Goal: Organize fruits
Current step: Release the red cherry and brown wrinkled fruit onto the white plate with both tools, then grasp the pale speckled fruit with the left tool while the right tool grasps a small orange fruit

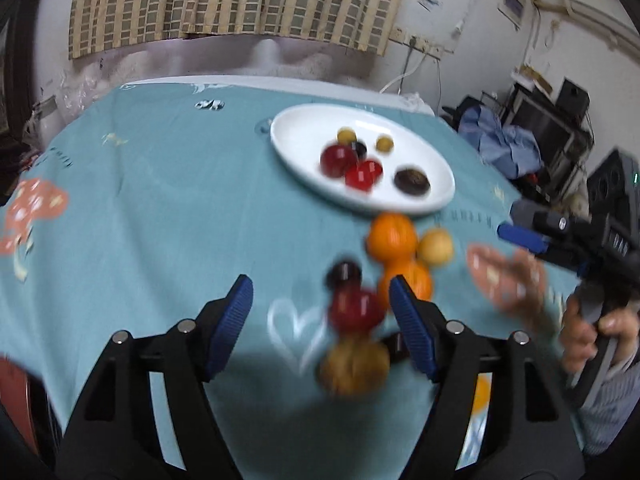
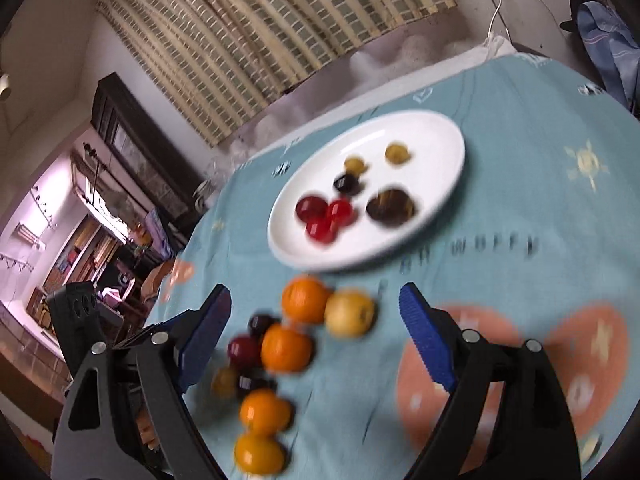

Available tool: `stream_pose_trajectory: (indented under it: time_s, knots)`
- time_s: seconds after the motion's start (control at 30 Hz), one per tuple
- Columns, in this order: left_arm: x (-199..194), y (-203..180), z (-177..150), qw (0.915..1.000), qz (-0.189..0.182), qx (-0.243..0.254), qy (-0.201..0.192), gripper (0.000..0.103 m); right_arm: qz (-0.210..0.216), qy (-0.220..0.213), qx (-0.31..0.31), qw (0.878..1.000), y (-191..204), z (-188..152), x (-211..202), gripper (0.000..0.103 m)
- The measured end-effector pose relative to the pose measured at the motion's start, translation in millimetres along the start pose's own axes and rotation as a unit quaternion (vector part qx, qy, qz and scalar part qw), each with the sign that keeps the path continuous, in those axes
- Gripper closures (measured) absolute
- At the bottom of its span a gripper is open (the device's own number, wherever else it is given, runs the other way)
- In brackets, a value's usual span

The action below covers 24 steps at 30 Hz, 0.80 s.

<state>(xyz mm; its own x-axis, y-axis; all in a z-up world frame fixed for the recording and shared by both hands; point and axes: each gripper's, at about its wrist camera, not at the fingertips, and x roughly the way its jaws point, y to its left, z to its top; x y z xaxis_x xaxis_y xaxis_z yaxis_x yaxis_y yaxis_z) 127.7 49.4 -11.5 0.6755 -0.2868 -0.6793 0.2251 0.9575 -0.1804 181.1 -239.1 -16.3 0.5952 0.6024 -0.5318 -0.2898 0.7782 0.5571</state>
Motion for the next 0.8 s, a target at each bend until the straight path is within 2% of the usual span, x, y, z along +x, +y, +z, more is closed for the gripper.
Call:
stream_pose_trajectory:
  time_s: [0.17, 0.33, 0.43, 0.5, 0.6, 0.7, 0.8]
  knots:
    - [-4.1, -15.5, -25.5, 0.9987, 0.011, 0.048, 0.012, 0.024, 0.005, 0.005, -0.018, 1.000, 11.1, -31.4, -13.9, 0.014]
    - [7.7, -20.0, -32.0, 0.9964, 0.039, 0.068, 0.033, 0.023, 0.004, 0.013, -0.021, 1.000, 13.4, -33.0, -11.2, 0.014]
    - [15.7, -14.0, -32.3, 0.9961, 0.044, 0.059, 0.049, 0.023, 0.004, 0.016, -0.016, 1.000, 13.9, -34.2, -11.2, 0.014]
    - [15.6, -8.9, -31.5, 0.9962, 0.049, 0.055, 0.046, 0.017, 0.004, 0.016, -0.015, 1.000, 13.6, -35.0, -10.9, 0.014]
    - [1.3, 9.4, -26.5, 0.9969, 0.075, 0.020, 0.012, 0.015, 0.001, 0.015, -0.014, 1.000, 14.0, -33.7, -10.2, 0.014]
    - [-9.8, 32.3, -24.7, 0.9940, 0.106, -0.025, -0.010, 0.016, 0.002, 0.016, -0.015, 1.000, 10.8, -34.2, -11.0, 0.014]
    - [-13.8, 45.4, -26.0, 0.9929, 0.105, -0.054, -0.015, 0.016, 0.006, 0.018, -0.026, 0.999, 13.8, -35.0, -10.2, 0.014]
